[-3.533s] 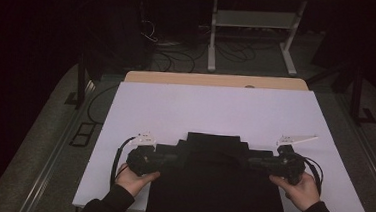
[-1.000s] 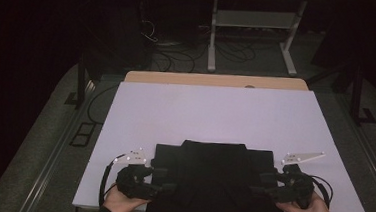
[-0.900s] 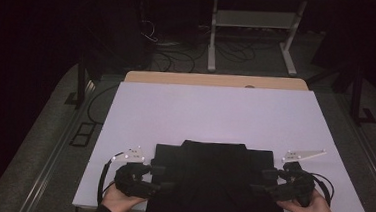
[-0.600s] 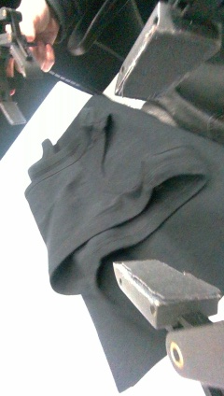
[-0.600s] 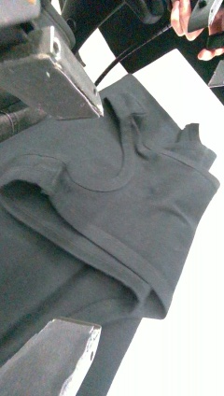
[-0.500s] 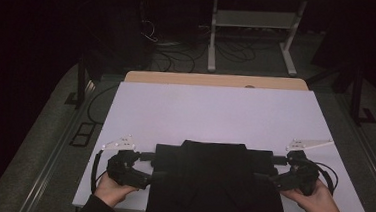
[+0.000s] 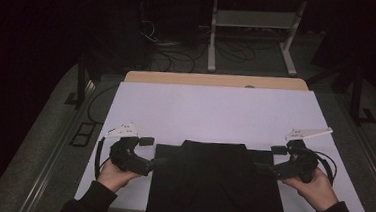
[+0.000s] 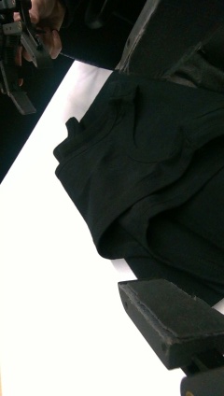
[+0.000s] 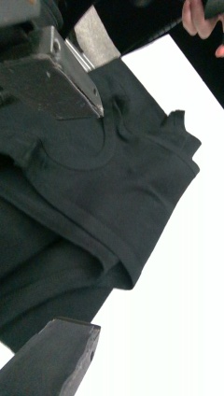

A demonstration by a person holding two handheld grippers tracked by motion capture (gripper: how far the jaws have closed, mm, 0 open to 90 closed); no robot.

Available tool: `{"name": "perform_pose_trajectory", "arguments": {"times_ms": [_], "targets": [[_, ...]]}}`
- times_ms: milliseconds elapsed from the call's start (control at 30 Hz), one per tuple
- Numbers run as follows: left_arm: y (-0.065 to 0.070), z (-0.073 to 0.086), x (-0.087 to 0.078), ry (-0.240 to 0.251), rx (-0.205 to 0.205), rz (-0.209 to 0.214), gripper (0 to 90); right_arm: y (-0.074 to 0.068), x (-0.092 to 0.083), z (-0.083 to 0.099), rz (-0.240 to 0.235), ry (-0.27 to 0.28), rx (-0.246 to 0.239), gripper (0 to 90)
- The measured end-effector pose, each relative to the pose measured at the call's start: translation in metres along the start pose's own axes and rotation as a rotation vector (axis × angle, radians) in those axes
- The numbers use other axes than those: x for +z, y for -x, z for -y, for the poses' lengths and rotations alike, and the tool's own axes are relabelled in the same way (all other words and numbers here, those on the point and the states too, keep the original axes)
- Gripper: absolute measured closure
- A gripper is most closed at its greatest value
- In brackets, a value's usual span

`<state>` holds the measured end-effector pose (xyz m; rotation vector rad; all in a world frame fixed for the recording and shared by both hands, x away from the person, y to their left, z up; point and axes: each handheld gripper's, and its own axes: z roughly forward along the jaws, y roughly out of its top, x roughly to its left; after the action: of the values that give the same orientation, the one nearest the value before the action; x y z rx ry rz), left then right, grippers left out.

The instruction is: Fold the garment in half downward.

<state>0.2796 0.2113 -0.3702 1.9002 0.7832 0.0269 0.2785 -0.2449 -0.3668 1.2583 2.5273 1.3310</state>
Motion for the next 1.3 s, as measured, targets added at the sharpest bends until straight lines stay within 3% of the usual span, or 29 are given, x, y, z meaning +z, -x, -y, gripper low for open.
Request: {"name": "perform_pose_trajectory", "arguments": {"times_ms": [500, 633, 800, 1033, 1133, 1300], "targets": [[-0.009, -0.008, 0.005, -0.014, 0.021, 0.001, 0.0, 0.018, 0.0, -0.003, -0.024, 0.021, -0.012, 0.0], [-0.017, -0.009, 0.008, -0.017, -0.002, 0.0, 0.0, 0.024, 0.004, -0.003, -0.02, 0.012, -0.012, 0.0], [-0.025, -0.008, 0.013, -0.023, 0.001, -0.031, 0.0, 0.03, 0.005, -0.003, -0.007, 0.029, -0.023, 0.0], [-0.037, -0.008, 0.02, -0.022, -0.01, -0.042, 0.0, 0.038, 0.01, -0.004, 0.007, 0.022, -0.034, 0.0], [-0.043, -0.006, 0.022, -0.014, -0.033, -0.026, 0.0, 0.043, 0.013, -0.004, 0.014, 0.019, -0.028, 0.0], [-0.05, -0.003, 0.023, -0.015, -0.046, -0.042, 0.0, 0.052, 0.015, -0.001, 0.015, 0.017, -0.005, 0.0]]}}
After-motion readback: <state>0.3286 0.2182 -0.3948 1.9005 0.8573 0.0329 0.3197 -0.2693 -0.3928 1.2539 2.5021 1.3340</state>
